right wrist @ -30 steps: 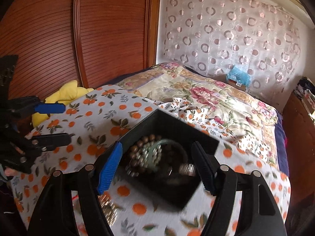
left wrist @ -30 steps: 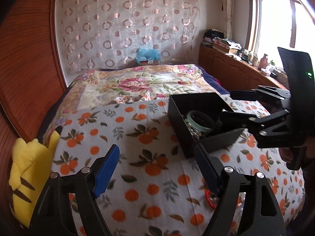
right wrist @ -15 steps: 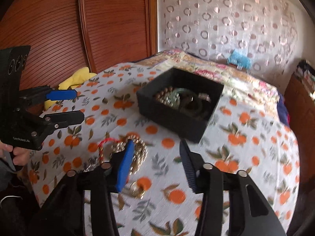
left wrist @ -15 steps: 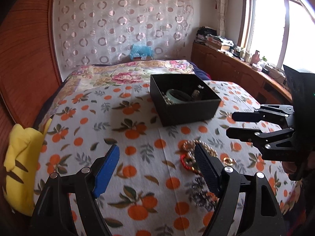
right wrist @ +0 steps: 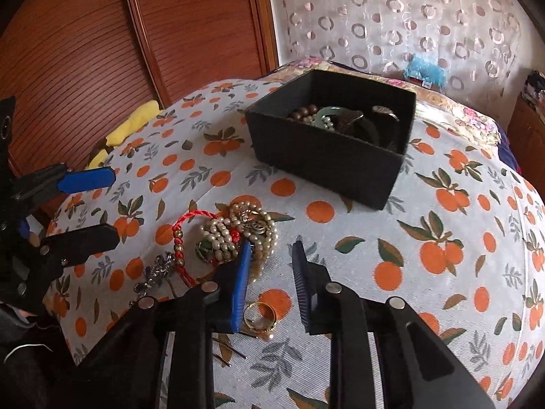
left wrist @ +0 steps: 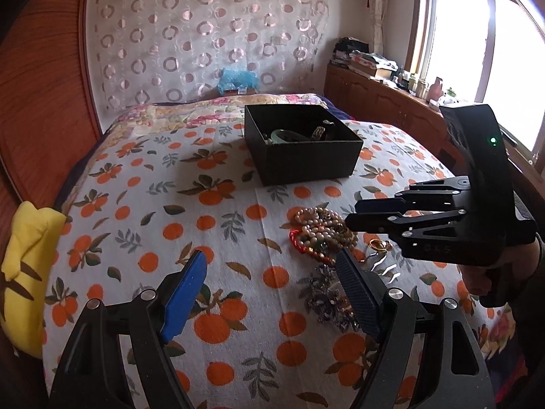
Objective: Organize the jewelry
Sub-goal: 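Move the right tool to the pile and grasp the long pearl necklace, then lift the long pearl necklace with the right tool while the left tool grasps the red cord, then lower the red cord into the black box with the left tool while the right tool drops the pearls in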
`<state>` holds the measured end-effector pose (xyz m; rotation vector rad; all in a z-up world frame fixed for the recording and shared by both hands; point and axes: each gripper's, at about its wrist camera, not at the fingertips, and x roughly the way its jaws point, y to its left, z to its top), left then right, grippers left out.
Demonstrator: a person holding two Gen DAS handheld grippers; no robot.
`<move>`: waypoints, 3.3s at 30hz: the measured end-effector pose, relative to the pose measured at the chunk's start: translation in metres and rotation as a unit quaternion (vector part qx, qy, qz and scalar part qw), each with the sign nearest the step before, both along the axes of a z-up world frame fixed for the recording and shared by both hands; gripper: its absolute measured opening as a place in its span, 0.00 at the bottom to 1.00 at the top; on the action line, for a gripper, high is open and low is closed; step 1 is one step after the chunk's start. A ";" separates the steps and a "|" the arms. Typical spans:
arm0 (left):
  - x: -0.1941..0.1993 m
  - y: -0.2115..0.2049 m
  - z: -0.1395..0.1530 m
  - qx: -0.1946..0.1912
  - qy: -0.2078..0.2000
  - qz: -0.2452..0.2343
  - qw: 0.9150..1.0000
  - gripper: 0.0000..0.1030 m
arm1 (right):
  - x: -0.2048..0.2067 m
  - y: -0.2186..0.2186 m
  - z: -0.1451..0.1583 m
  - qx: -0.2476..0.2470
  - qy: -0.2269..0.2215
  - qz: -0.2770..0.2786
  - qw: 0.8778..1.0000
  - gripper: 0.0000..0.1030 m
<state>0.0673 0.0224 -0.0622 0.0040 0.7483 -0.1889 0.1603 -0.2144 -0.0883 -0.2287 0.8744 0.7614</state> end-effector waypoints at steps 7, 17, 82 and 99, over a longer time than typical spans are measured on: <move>0.000 0.002 0.000 -0.003 0.000 0.003 1.000 0.73 | 0.001 0.004 -0.005 -0.009 0.003 0.002 1.000 0.15; 0.002 0.001 -0.002 -0.003 0.004 0.002 1.000 0.73 | -0.001 -0.009 0.003 0.014 0.001 -0.001 1.000 0.06; 0.053 -0.013 0.012 0.007 0.014 -0.024 1.000 0.02 | -0.011 -0.088 0.122 0.033 -0.156 -0.081 0.984 0.06; 0.041 -0.017 0.051 0.000 -0.039 -0.028 0.999 0.02 | -0.015 -0.057 0.186 0.055 -0.197 -0.047 0.978 0.06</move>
